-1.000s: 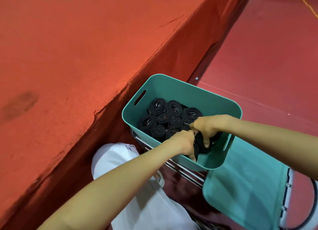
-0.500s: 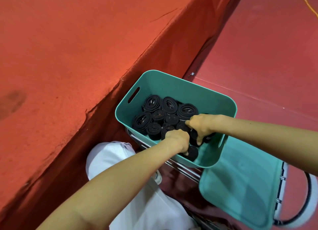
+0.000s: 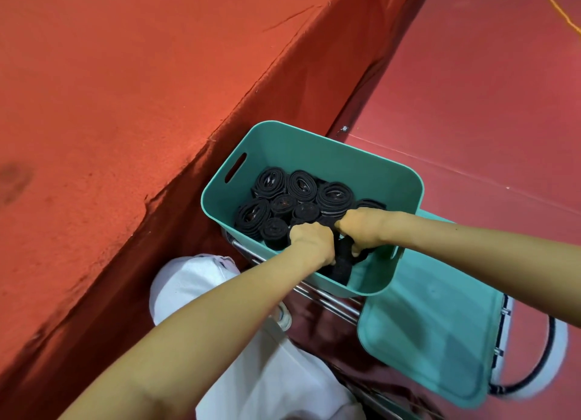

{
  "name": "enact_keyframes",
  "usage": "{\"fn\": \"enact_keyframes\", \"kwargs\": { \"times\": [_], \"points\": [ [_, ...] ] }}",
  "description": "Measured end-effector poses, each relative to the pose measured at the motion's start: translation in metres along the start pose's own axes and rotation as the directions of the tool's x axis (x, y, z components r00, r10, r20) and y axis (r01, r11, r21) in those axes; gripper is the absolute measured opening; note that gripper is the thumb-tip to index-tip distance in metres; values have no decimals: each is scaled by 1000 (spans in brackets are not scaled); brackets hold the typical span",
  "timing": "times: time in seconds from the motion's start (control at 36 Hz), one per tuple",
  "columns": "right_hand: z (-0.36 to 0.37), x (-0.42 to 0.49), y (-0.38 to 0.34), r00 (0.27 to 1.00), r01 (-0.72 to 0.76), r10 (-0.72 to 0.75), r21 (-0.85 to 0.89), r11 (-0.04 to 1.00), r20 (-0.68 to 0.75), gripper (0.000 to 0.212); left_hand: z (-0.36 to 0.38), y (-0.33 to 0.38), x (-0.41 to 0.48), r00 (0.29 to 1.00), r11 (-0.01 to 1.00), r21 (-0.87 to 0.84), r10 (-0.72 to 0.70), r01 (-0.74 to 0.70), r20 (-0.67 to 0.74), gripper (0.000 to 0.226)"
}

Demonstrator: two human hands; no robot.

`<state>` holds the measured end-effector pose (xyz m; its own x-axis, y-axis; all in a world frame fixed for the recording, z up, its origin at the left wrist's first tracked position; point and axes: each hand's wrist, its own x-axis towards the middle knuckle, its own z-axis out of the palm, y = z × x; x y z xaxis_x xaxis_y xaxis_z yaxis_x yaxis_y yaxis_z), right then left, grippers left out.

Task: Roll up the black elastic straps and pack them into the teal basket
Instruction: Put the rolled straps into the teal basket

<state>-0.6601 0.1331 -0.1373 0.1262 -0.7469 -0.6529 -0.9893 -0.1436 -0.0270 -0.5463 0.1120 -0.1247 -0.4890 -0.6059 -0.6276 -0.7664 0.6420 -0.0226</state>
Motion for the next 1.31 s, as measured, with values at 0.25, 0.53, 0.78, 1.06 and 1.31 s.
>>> {"fn": "enact_keyframes", "kwargs": {
  "times": [0.25,0.53,0.78,1.06,1.31],
  "points": [
    [-14,-39,10,970,-7,59,214,977,-236,45,-18,-17,-7,994,988,-150,-53,37,-100,53],
    [-12,-99,29,469,233,85,216,948,-879,28,-27,-21,-37,806,834,-452,-13,-318,-592,42],
    [35,-123,57,222,215,297,344,914,-929,25,3,45,-87,541,558,-333,260,-760,-800,25],
    [111,-110,92,350,83,527,586,806,-774,39,68,105,-72,699,626,-333,534,-705,-475,39],
    [156,-59,118,735,-414,670,711,568,-107,64,116,118,-39,979,801,-593,46,82,197,71]
  ]
}}
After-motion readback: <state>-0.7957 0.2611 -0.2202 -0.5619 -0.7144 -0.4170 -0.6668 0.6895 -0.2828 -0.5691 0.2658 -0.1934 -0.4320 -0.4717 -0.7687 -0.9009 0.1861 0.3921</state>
